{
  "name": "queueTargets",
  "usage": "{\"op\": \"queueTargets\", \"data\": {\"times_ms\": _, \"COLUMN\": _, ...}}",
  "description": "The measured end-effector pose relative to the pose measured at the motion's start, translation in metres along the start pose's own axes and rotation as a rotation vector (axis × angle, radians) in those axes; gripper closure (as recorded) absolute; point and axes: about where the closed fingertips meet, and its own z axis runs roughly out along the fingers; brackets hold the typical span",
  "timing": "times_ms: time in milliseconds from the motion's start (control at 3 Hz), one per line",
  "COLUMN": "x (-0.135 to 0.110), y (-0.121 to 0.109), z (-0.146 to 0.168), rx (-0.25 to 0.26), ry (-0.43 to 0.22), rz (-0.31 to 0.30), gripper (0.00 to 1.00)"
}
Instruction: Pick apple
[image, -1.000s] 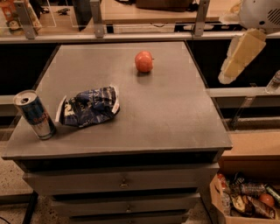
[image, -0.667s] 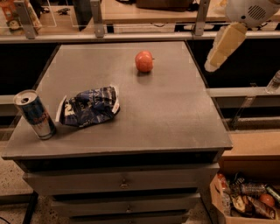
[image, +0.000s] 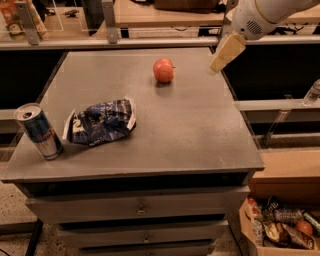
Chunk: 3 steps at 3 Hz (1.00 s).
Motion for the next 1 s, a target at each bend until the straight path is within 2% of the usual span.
{"op": "queueTargets", "data": {"times_ms": 333, "x": 0.000, "y": 0.000, "z": 0.000, "rx": 0.000, "ry": 0.000, "rz": 0.000, "gripper": 0.00}}
{"op": "queueTargets", "data": {"times_ms": 667, "x": -0.005, "y": 0.000, "z": 0.008, "rx": -0.010, "ry": -0.040, "rz": 0.002, "gripper": 0.00}}
{"op": "queueTargets", "data": {"times_ms": 1000, "x": -0.013, "y": -0.003, "z": 0.033, "rx": -0.027, "ry": -0.119, "rz": 0.032, "gripper": 0.00}}
